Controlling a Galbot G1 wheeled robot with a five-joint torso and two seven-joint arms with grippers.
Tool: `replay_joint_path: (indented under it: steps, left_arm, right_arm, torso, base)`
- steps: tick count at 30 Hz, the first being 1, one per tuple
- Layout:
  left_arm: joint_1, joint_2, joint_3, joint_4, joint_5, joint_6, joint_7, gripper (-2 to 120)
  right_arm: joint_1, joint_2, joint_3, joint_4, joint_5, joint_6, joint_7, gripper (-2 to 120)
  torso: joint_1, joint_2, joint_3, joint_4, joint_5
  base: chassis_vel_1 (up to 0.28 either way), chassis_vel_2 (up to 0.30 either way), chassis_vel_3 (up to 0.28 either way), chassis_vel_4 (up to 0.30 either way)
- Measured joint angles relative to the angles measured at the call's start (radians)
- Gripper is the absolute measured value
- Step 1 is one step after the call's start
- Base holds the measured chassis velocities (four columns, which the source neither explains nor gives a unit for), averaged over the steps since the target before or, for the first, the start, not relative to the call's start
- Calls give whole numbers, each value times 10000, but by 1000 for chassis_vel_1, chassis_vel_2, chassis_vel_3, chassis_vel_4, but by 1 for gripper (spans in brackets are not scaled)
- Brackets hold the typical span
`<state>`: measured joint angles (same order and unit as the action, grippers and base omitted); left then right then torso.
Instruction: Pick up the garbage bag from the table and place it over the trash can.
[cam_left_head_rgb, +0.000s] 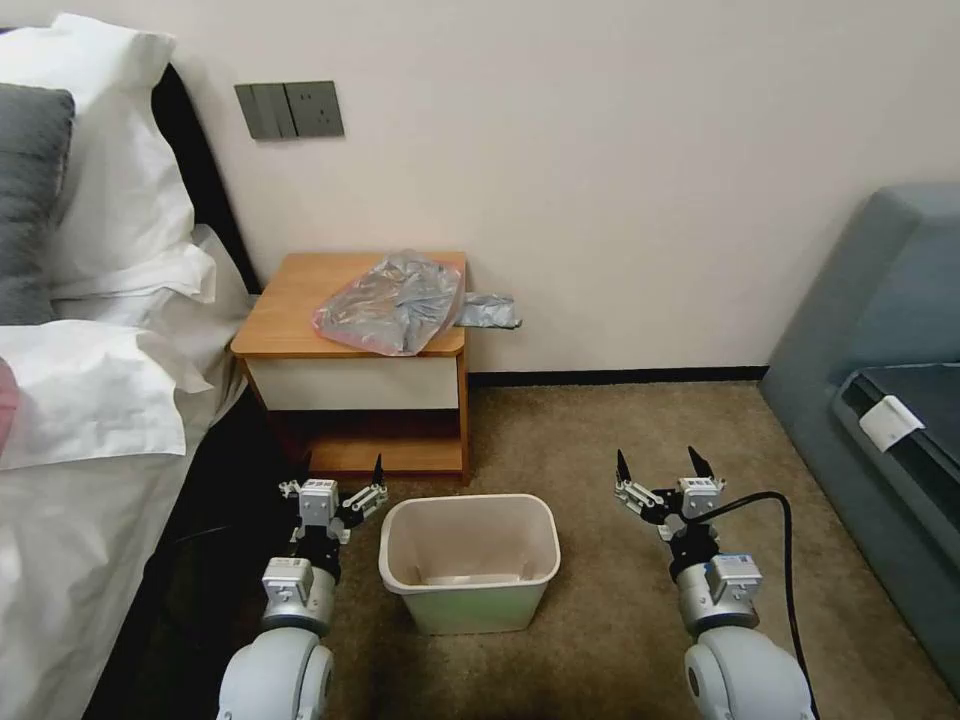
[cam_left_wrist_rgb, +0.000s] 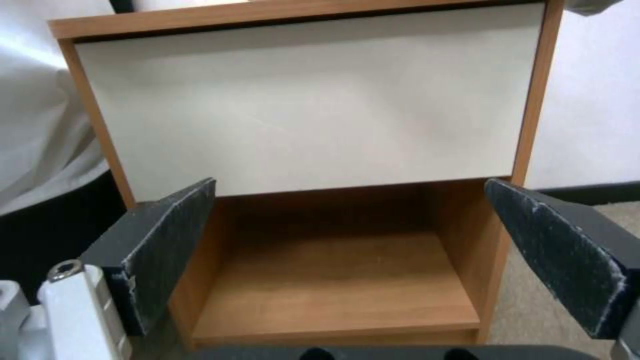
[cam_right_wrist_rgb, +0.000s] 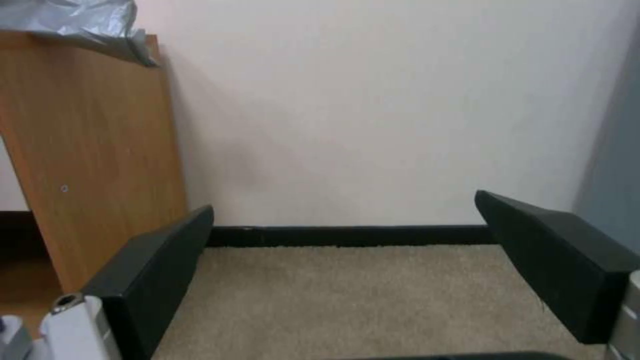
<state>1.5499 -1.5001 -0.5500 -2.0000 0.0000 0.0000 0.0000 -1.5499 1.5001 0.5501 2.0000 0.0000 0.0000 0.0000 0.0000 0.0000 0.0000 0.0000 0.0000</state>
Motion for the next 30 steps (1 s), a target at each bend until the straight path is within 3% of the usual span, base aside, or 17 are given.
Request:
replay_joint_path:
  steps: [30]
  left_arm:
    - [0, 0, 0, 0, 0, 0, 0, 100]
  right_arm:
    - [0, 0, -1, 0, 0, 0, 0, 100]
  torso:
    - [0, 0, 0, 0, 0]
  base:
    - [0, 0, 0, 0]
